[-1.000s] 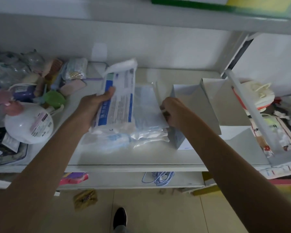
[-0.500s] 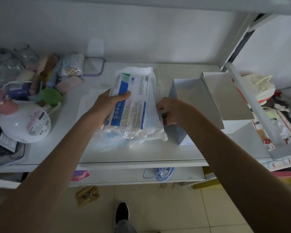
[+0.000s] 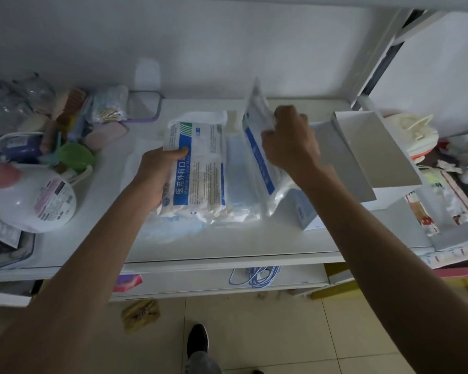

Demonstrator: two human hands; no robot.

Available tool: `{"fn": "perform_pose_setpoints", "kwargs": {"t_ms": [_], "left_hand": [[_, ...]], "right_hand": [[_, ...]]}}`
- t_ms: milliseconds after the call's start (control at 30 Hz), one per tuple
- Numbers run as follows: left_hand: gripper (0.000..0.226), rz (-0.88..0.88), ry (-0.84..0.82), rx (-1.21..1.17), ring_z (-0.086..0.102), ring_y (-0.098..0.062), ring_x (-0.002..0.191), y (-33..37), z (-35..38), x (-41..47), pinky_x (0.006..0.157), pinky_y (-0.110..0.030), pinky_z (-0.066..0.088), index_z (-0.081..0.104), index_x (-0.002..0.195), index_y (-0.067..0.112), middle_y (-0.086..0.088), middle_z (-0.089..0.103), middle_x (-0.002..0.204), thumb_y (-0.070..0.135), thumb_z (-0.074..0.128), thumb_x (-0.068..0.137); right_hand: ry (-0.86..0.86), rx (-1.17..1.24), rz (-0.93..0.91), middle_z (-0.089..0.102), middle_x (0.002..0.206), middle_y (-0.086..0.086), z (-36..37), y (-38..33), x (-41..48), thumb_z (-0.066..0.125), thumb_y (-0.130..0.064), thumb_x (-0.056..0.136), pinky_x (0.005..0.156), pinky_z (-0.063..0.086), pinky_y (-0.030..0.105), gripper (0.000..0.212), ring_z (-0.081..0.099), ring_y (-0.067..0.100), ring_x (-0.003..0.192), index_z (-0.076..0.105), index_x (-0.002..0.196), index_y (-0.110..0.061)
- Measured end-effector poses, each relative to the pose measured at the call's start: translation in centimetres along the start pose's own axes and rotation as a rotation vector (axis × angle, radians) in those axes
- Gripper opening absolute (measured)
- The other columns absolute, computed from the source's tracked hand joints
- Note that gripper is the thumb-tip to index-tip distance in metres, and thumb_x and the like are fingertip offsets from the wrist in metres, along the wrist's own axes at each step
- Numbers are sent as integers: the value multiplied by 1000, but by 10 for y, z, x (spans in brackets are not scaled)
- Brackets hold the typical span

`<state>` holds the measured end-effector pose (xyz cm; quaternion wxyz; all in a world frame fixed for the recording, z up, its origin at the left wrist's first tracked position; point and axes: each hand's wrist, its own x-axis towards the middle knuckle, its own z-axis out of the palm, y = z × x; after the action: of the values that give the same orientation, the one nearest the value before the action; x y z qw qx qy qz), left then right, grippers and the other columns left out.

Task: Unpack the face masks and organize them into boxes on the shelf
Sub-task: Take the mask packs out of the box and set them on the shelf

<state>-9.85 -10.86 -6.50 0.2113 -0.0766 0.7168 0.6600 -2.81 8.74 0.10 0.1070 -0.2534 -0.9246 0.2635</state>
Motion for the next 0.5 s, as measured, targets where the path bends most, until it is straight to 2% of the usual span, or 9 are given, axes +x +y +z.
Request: {"fn": "perform_pose_setpoints", "kwargs": {"t_ms": [67,133,167,233,267,333,400,467,500], "left_hand": [[20,4,20,-38,72,-20,66,6,-3,-2,52,-26,55,67,106,11,-9,74,93,21,61,90],[24,-2,38,-66,72,-24,77,14,-5,-4,59,-32,56,67,111,12,-9,73,98,23,61,91],[24,-8,45,-73,72,-25,79,19,-6,-7,62,-34,56,67,111,13,-9,73,99,24,61,91],[17,-12,39,-89,72,-23,75,29,-7,-14,66,-38,57,68,103,17,-5,75,93,28,59,93],[16,-3,11,-122,72,-21,73,33,-6,-17,66,-38,58,67,99,19,-3,76,88,31,56,95],[28,11,-113,-251,74,-19,75,42,-4,-25,64,-36,58,66,99,22,0,77,85,41,45,98],[48,9,-257,-334,73,-22,89,47,-4,-30,71,-39,58,66,111,26,-1,75,101,58,34,95],[51,4,-315,-267,71,-24,94,45,-4,-31,74,-41,59,66,117,27,-4,73,109,62,39,91],[44,3,-312,-221,72,-23,92,42,-6,-31,72,-38,59,67,115,24,-5,73,109,55,49,91]], "right_hand": [[103,98,20,59,110,15,-18,-9,2,47,-10,85,81,50,40,26,59,35,99,55,109,-6],[167,377,79,64,100,13,-34,-15,5,49,-13,87,72,54,34,19,65,28,88,59,103,-5],[122,560,115,66,90,11,-40,-18,5,52,-13,90,61,55,28,13,67,22,77,60,93,-3],[-22,824,160,62,71,6,-36,-27,1,58,-11,92,45,51,19,17,61,12,53,60,79,-1],[-70,849,150,61,68,7,-26,-30,1,61,-11,91,45,52,20,16,60,13,51,63,80,1],[-95,741,112,68,73,10,0,-33,1,65,-14,87,59,61,33,13,67,20,61,69,81,-4],[-135,579,92,73,78,8,19,-35,-6,68,-23,85,62,61,41,16,71,19,65,70,77,-9],[-178,573,62,74,75,8,27,-34,-8,70,-28,84,58,60,40,26,72,19,61,71,79,-3],[-178,604,60,73,72,9,27,-33,-8,69,-29,85,54,60,37,32,71,20,57,70,78,3]]}}
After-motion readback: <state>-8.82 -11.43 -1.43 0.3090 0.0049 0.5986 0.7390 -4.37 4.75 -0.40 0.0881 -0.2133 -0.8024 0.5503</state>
